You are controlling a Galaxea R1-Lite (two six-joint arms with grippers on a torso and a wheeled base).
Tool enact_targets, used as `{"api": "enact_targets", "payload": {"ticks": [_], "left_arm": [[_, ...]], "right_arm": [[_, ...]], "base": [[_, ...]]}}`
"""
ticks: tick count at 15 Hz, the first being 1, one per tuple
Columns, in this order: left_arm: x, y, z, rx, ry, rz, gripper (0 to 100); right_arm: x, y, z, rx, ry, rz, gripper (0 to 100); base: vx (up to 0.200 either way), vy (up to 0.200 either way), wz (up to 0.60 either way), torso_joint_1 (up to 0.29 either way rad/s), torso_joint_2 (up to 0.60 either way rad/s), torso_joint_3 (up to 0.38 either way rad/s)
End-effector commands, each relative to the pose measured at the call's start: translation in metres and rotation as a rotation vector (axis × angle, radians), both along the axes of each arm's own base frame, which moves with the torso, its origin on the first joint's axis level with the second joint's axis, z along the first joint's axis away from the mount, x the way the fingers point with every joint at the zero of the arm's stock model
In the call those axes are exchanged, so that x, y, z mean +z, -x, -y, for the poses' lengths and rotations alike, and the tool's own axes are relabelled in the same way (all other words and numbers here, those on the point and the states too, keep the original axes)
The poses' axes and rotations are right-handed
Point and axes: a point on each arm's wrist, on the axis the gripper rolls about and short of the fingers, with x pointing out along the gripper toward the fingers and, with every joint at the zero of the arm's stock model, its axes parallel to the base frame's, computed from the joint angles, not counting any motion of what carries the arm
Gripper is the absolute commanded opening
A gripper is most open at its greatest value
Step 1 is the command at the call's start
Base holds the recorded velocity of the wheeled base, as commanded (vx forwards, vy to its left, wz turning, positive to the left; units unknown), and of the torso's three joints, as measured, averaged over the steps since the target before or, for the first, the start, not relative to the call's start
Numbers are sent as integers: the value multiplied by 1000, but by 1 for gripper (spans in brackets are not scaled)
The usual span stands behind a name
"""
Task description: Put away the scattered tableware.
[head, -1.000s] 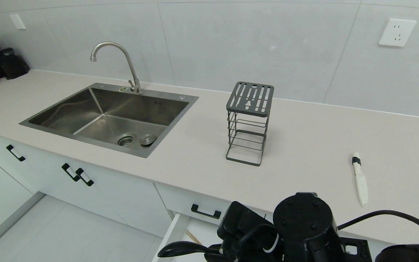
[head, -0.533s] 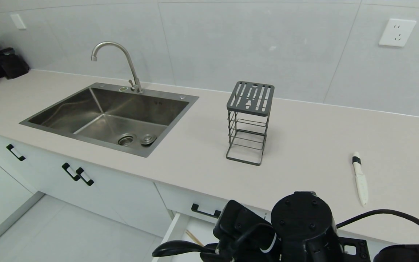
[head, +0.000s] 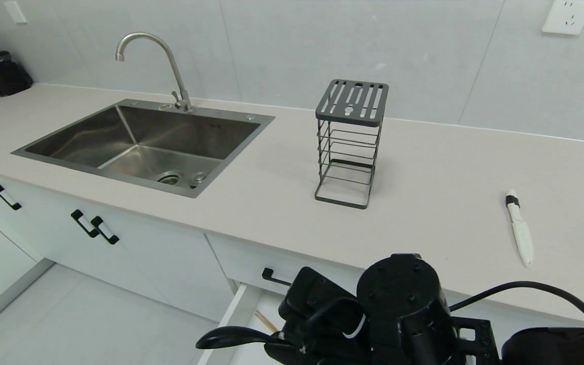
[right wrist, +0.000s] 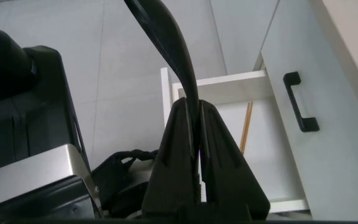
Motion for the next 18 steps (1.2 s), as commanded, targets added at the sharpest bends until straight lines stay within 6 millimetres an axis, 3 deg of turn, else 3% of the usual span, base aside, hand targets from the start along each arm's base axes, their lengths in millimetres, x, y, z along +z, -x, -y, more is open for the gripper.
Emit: {"api": "enact_targets", "payload": {"ticks": [1, 18], "left_arm": [[0, 0, 0, 0, 0, 0, 100], [0, 0, 0, 1, 0, 0, 100]], "right_arm": [[8, -2, -6, 4, 3, 0, 0], [20, -6, -12, 4, 3, 4, 0]], "base": [[0, 0, 0, -266, 540, 256], [0, 0, 0, -257, 472, 222]]}}
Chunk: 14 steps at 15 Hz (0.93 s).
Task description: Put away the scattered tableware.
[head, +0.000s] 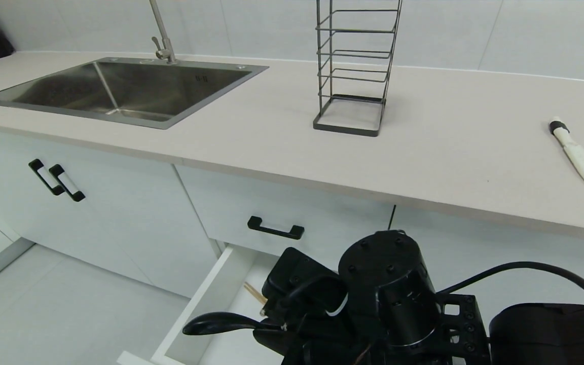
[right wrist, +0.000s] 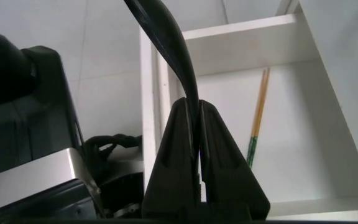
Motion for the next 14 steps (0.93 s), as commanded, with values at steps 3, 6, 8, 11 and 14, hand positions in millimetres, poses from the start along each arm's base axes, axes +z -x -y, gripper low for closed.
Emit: {"api": "enact_targets", "payload": {"ticks": [3, 6, 8, 11, 14], "left_arm": [[0, 0, 0, 1, 0, 1, 100], [0, 0, 0, 1, 0, 1, 100], [0, 0, 0, 1, 0, 1, 100], [0, 0, 0, 0, 0, 1, 100], [0, 0, 0, 0, 0, 1, 100]], "right_arm": [[2, -3, 2, 24, 16, 49, 0], [27, -40, 12, -50, -42, 132, 0], [29, -45, 3, -61, -55, 144, 0], [-4, -39, -25, -42, 17, 116, 0], [-24, -51, -45, -61, 58, 103, 0]], "base": [[0, 0, 0, -251, 343, 128], [0, 0, 0, -167, 302, 118], [0, 0, 0, -34, 254, 41], [0, 0, 0, -5, 75, 28], [0, 0, 0, -1, 11, 17]]}}
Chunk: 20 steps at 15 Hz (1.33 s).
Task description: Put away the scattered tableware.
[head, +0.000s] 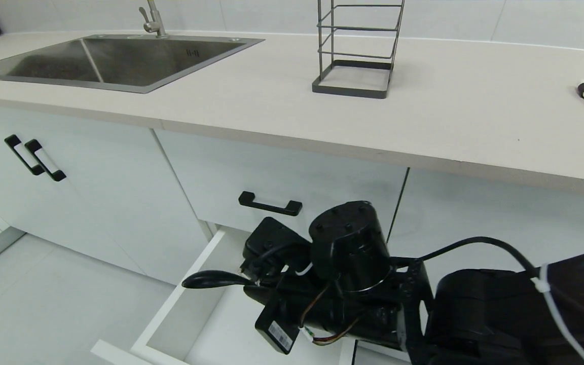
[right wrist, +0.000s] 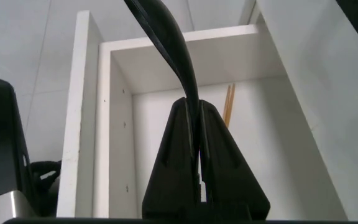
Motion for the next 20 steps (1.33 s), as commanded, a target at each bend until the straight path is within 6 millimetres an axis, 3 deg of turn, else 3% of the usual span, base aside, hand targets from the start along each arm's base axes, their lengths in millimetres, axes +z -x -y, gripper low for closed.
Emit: {"api": "enact_targets", "payload": {"ticks": [1, 8, 15, 20], "left_arm": [[0, 0, 0, 0, 0, 0, 100], [0, 0, 0, 1, 0, 0, 100], [0, 0, 0, 1, 0, -1, 100], [0, 0, 0, 1, 0, 0, 100]], "right_arm": [[-33, -12, -20, -23, 71, -36, 0], [-57, -25, -36, -227, 160, -156, 0], [-76, -33, -48, -261, 193, -167, 0], [-93, -53, -58, -289, 210, -185, 0]], "base": [[0, 0, 0, 0, 0, 0], [0, 0, 0, 0, 0, 0], [0, 0, 0, 0, 0, 0], [0, 0, 0, 0, 0, 0]]}}
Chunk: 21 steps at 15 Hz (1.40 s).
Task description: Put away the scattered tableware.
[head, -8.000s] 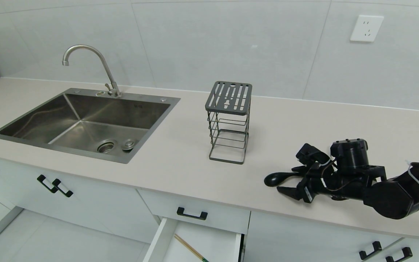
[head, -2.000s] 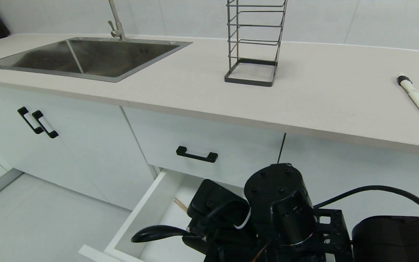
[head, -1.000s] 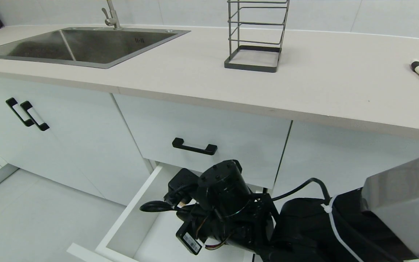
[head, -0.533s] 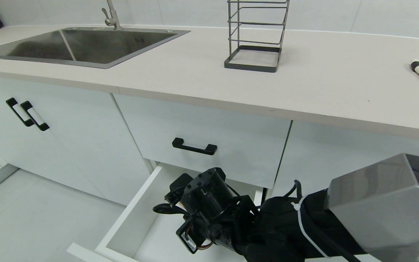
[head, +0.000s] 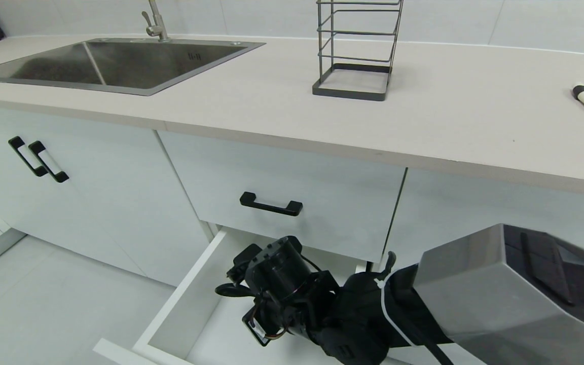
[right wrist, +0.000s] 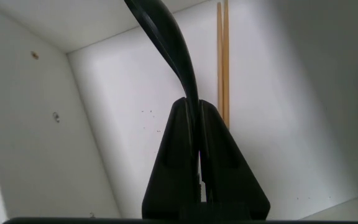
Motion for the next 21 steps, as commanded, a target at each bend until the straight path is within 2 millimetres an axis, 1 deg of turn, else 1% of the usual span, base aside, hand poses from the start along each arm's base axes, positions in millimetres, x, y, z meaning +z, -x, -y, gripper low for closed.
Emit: {"api": "enact_targets", "payload": {"ticks": [1, 4, 6, 7, 15, 21], "left_arm": [[0, 0, 0, 1, 0, 1, 100], [0, 0, 0, 1, 0, 1, 100], [0, 0, 0, 0, 0, 1, 100], [0, 0, 0, 0, 0, 1, 100], [0, 0, 0, 0, 0, 1, 100], [0, 0, 0, 1, 0, 1, 100]], "right_arm": [[-15, -8, -4, -9, 17, -11, 0], [-30, -13, -12, -10, 27, -16, 0], [-33, -16, -16, -18, 22, -8, 0], [-33, -22, -19, -37, 11, 6, 0], [-51, -30, -18, -89, 55, 15, 0], [-58, -36, -20, -118, 61, 29, 0]], "base": [[0, 0, 0, 0, 0, 0], [0, 0, 0, 0, 0, 0], [0, 0, 0, 0, 0, 0], [0, 0, 0, 0, 0, 0], [0, 0, 0, 0, 0, 0], [0, 0, 0, 0, 0, 0]]}}
